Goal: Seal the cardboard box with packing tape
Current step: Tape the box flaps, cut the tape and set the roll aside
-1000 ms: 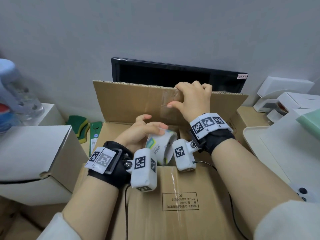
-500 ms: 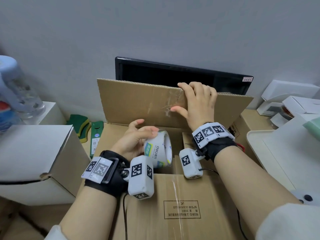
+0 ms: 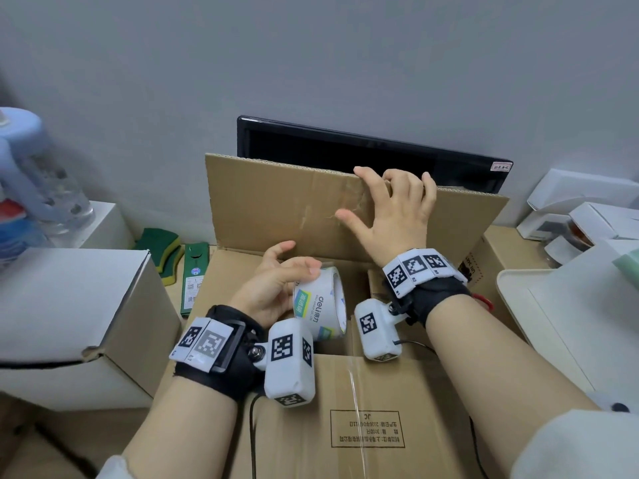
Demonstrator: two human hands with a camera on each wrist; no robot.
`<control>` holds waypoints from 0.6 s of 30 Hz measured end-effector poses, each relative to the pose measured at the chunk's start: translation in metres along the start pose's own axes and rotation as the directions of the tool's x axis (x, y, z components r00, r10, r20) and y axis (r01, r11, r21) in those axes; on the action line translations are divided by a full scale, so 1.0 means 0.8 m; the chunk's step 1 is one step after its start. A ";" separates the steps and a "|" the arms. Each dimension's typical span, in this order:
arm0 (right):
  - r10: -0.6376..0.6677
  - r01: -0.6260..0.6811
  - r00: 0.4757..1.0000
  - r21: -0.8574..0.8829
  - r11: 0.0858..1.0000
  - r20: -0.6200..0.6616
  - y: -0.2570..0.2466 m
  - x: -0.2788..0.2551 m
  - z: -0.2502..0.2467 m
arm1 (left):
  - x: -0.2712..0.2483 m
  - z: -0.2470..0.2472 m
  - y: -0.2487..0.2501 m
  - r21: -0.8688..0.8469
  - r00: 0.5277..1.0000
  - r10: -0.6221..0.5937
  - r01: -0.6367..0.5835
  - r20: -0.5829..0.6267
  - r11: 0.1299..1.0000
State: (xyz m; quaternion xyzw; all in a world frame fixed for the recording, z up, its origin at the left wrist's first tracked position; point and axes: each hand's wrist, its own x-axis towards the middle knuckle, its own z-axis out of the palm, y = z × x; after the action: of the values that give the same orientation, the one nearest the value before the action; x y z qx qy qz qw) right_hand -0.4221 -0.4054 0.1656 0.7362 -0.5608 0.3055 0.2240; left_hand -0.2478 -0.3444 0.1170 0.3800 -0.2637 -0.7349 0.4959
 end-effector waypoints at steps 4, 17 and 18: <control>0.070 -0.070 0.995 -0.008 0.997 -0.075 -0.008 0.004 0.010 | 0.000 0.000 0.000 -0.003 1.000 0.008 -0.008 0.003 1.000; -0.058 0.047 0.940 0.039 0.998 0.335 0.007 -0.005 -0.035 | -0.016 0.017 0.017 0.051 1.000 0.022 -0.023 0.016 0.998; -0.096 0.061 0.923 0.106 0.992 0.372 0.011 -0.005 -0.047 | -0.021 0.018 0.023 0.060 1.000 0.030 -0.030 0.003 0.998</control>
State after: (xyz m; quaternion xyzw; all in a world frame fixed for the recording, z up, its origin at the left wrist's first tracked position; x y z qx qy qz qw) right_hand -0.4385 -0.3797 0.1891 0.8126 -0.5486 0.1751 0.0900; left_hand -0.2459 -0.3357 0.1445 0.3898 -0.2921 -0.7196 0.4949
